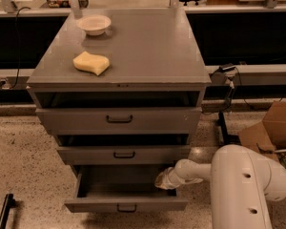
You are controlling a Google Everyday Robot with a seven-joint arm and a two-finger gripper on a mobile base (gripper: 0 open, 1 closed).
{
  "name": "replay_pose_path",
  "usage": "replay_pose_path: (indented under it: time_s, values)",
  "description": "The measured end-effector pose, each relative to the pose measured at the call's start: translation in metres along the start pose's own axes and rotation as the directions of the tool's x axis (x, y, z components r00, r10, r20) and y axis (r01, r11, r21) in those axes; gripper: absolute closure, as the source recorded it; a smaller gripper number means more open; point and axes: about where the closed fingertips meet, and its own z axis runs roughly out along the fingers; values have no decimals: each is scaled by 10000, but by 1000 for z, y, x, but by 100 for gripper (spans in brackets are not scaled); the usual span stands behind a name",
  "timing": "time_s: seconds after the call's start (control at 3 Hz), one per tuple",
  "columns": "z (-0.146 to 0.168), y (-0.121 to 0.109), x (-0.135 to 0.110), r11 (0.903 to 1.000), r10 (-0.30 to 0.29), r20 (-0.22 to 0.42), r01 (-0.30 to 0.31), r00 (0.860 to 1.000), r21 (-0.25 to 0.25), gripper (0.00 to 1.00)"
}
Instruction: Open bottom drawer
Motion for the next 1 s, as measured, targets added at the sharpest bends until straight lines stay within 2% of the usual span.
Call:
replay_pose_path:
  time_s: [0.67, 1.0]
  values:
    - [32, 12, 15, 9956, 403, 351, -372, 9986, -863, 100]
    - [41, 25, 17, 9882, 302, 353, -246, 9989, -1511, 100]
